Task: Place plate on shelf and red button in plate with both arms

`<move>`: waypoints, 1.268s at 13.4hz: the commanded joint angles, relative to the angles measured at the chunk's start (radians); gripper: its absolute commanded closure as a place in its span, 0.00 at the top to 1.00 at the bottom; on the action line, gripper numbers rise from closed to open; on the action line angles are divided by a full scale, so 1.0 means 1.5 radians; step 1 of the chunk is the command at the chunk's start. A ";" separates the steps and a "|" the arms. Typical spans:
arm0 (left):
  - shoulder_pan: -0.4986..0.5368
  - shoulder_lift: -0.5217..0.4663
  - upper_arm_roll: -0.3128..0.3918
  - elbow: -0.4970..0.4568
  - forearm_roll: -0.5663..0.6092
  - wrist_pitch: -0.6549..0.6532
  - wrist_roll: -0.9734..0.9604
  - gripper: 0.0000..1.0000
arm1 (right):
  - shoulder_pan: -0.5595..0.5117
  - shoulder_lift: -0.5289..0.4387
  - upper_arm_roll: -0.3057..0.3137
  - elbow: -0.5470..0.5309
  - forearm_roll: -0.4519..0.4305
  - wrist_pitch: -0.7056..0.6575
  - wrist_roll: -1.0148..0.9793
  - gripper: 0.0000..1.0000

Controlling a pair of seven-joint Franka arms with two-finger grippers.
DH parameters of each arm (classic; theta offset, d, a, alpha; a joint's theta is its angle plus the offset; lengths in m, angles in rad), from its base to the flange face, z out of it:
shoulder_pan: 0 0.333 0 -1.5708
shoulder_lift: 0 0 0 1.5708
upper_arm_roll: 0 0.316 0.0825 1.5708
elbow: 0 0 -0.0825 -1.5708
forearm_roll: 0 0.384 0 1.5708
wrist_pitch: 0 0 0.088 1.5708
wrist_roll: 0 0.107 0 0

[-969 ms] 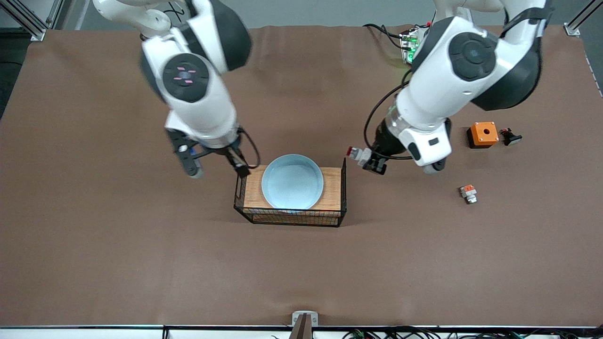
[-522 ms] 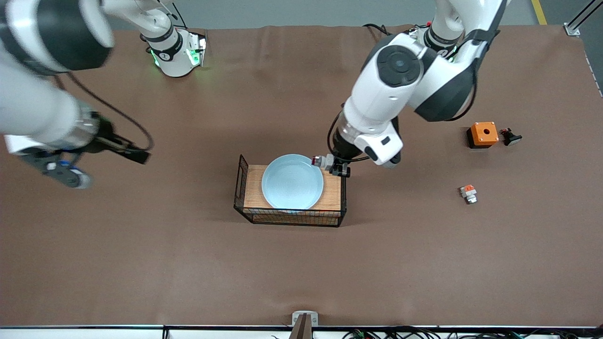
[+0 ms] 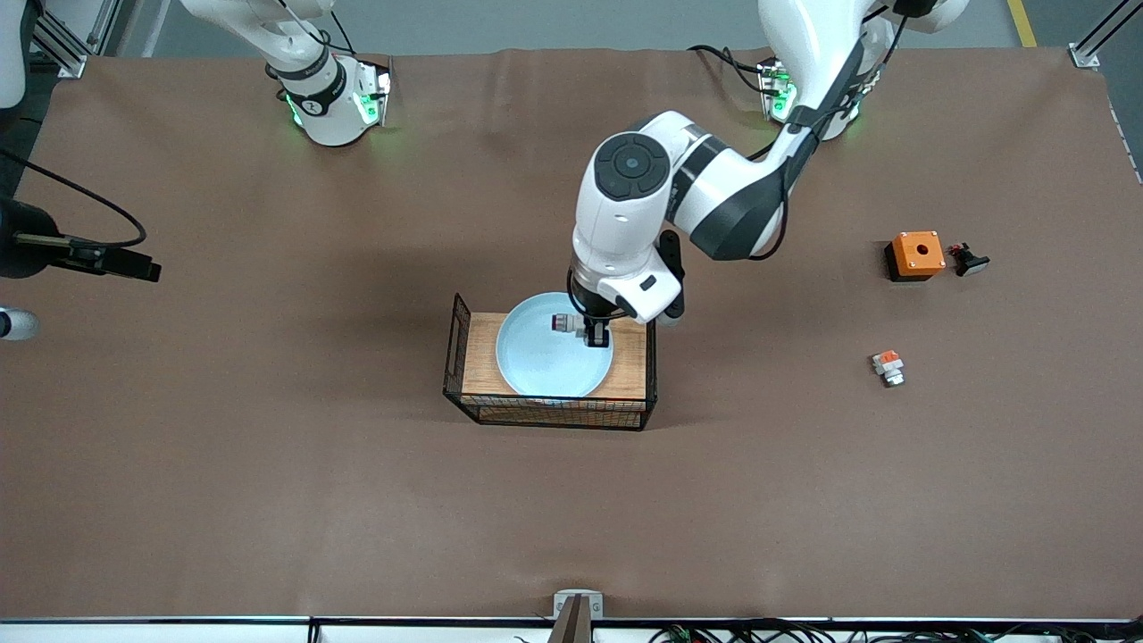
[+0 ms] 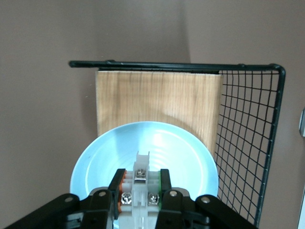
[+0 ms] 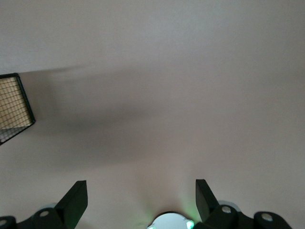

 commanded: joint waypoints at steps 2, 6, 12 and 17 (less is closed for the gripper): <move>-0.085 0.064 0.088 0.059 0.010 0.031 -0.023 0.29 | -0.043 -0.013 0.011 -0.022 -0.046 0.028 -0.099 1.00; -0.088 0.086 0.092 0.059 0.010 0.080 -0.022 0.29 | -0.048 -0.013 0.012 -0.017 -0.051 0.031 -0.111 1.00; -0.087 0.098 0.090 0.055 0.010 0.099 -0.018 0.31 | -0.047 -0.012 0.012 0.007 -0.047 0.026 -0.100 1.00; -0.087 0.107 0.090 0.053 0.010 0.099 -0.014 0.37 | -0.047 -0.025 0.013 -0.003 -0.039 -0.008 -0.102 1.00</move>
